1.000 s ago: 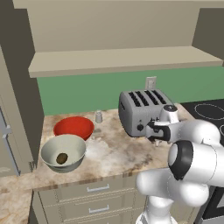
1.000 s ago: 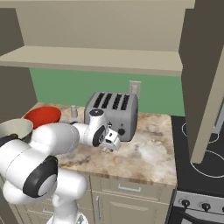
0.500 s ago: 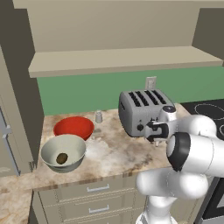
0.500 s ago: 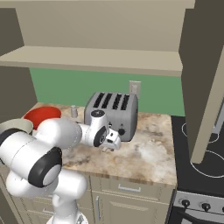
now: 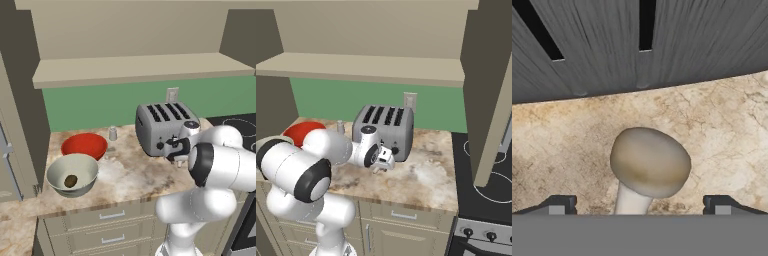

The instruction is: Pick both bowls and place them on the counter. Then place the mushroom in one bowl and place the kiwi in the other bowl.

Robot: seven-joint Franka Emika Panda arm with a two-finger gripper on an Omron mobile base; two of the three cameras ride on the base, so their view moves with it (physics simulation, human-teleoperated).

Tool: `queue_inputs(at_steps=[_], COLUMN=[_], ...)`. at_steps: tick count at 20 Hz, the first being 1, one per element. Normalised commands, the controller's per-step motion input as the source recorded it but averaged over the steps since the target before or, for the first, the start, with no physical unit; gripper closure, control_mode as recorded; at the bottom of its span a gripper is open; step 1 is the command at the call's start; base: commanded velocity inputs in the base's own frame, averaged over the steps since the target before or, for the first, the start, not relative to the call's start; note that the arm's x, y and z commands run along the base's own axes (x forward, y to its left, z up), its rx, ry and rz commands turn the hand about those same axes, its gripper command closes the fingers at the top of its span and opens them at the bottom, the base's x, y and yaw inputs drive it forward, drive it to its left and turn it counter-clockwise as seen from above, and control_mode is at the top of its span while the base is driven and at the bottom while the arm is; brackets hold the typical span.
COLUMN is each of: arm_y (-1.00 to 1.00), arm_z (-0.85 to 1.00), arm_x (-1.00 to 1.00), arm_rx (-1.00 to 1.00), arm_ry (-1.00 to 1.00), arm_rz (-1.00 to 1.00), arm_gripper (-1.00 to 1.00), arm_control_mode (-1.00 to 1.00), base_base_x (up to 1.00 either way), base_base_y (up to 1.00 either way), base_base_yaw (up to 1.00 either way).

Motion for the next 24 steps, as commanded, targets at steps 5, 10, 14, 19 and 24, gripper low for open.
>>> queue_inputs(at_steps=[5,10,14,19,24], arm_y=[0.0,-0.03,-0.05,-0.07,-0.01], arm_z=[-0.07,-0.07,-0.06,-0.04,-0.05], arm_x=[0.06,0.06,0.09,0.1,0.0], arm_rx=[-0.01,-0.01,-0.01,0.0,0.0], arm_ry=[0.0,0.0,0.0,0.0,0.0], arm_rz=[0.01,0.01,0.01,0.01,0.01], arm_gripper=[-1.0,-1.0,-1.0,-1.0,-1.0], arm_control_mode=[-1.0,-1.0,-1.0,-1.0,-1.0], base_base_x=[0.0,0.0,0.0,0.0,0.0], base_base_y=[0.0,0.0,0.0,0.0,0.0], base_base_yaw=[0.0,0.0,0.0,0.0,0.0])
